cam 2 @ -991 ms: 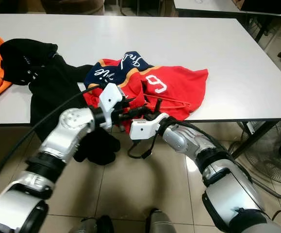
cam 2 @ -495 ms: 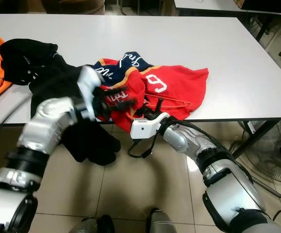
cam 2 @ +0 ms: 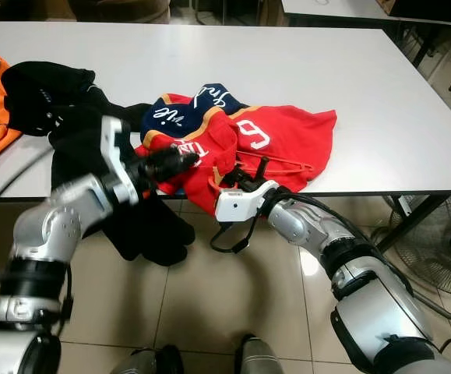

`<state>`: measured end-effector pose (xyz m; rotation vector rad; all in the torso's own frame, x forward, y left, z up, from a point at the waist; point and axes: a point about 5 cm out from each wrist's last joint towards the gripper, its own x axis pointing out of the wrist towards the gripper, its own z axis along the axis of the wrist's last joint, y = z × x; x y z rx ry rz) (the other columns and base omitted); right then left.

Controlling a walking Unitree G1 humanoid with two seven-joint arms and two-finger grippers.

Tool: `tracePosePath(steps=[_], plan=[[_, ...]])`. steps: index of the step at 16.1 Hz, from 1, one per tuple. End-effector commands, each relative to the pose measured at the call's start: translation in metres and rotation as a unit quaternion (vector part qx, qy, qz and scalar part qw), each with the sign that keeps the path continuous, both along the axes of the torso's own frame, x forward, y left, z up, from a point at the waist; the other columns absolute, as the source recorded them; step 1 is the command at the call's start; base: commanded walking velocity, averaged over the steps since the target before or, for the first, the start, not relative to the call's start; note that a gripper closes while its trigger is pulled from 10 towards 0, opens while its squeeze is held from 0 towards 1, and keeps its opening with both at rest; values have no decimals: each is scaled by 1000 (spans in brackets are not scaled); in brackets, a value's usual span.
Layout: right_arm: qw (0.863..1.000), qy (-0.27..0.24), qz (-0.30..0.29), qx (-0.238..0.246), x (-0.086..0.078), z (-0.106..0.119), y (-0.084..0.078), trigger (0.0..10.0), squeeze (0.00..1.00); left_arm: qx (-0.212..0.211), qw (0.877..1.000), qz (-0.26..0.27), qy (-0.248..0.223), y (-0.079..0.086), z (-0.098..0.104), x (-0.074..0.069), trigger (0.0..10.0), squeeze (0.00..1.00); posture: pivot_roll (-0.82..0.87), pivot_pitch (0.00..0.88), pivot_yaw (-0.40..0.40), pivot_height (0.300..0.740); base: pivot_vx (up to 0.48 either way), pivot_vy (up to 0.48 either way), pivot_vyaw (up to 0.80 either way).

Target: Hang hanger

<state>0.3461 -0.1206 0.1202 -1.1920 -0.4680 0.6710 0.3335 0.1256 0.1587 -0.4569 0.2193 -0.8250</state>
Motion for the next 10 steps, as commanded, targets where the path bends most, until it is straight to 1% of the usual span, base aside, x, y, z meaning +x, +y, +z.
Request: tracePosePath(steps=[1,3,4,6,7,8,9,10], plan=[[1000,4,-13,12,0,1,-7,0,0,-23,999,11,32,3,3,-3,10000,0,-233,95,45,740,0,0,0],[1000,4,-14,12,1,1,-6,0,0,-50,998,4,46,6,14,-7,10000,0,-230,96,47,740,0,0,0],[1000,4,-15,12,1,1,-6,0,0,-55,997,6,53,8,19,-8,10000,0,-226,95,48,740,0,0,0],[1000,5,-18,11,2,1,-7,0,0,-68,995,12,74,7,21,-9,10000,0,-225,95,49,740,0,0,0],[1000,6,-19,11,2,1,-6,0,0,-81,993,11,86,4,21,-9,10000,0,-226,96,51,740,0,0,0],[1000,6,-18,11,2,1,-6,0,0,-96,991,4,93,-3,21,-11,10000,0,-226,96,51,740,0,0,0],[1000,6,-19,12,2,1,-6,0,0,-103,990,-3,99,-9,22,-12,10000,0,-230,97,53,740,0,0,0],[1000,5,-18,12,2,1,-5,0,0,-97,989,-5,113,-15,16,-12,10000,0,-230,97,53,740,0,0,0]])
